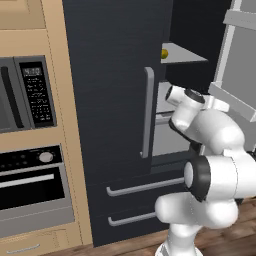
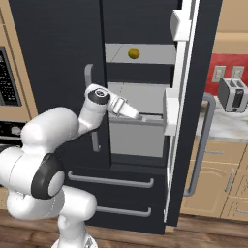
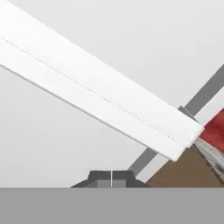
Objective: Open the fridge, remove the orange, tomato, and steak, and place them on any counter.
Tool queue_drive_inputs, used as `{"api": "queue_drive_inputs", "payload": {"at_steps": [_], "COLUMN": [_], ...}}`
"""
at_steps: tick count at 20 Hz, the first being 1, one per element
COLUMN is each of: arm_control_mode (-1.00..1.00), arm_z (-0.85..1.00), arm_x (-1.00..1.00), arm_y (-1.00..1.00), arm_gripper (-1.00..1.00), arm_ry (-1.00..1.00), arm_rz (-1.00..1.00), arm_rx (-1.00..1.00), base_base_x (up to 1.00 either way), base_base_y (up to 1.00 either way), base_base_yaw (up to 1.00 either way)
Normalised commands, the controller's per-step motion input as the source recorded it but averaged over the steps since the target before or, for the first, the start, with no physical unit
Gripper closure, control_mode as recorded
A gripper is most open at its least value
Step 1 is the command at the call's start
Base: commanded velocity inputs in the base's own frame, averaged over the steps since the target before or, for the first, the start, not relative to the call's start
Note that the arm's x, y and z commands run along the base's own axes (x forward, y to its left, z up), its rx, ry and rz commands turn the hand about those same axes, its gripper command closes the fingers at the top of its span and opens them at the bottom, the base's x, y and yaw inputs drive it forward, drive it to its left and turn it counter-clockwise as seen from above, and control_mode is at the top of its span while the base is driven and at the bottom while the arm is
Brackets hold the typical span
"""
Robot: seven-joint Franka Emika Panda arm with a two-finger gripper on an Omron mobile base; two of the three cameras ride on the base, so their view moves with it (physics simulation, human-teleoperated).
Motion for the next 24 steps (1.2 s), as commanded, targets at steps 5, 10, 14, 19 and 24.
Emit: {"api": "queue_drive_inputs", "payload": {"at_steps": [5,10,14,19,24], "arm_control_mode": [-1.0,-1.0,-1.0,-1.0,-1.0], "arm_z": [0.07,0.02,0.0,0.0,0.09], "arm_x": [0.04,0.06,0.01,0.37,0.17], "arm_y": [0.97,0.67,0.43,0.45,0.74], "arm_gripper": [1.0,1.0,1.0,1.0,1.0], "arm_ry": [-0.07,0.18,0.13,0.01,-0.1], "arm_rz": [0.56,0.74,0.82,0.69,0.29], "arm_rx": [0.21,0.24,0.29,0.49,0.2], "base_base_x": [0.0,0.0,0.0,0.0,0.0], "base_base_y": [0.0,0.0,0.0,0.0,0.0], "base_base_yaw": [0.0,0.0,0.0,0.0,0.0]}}
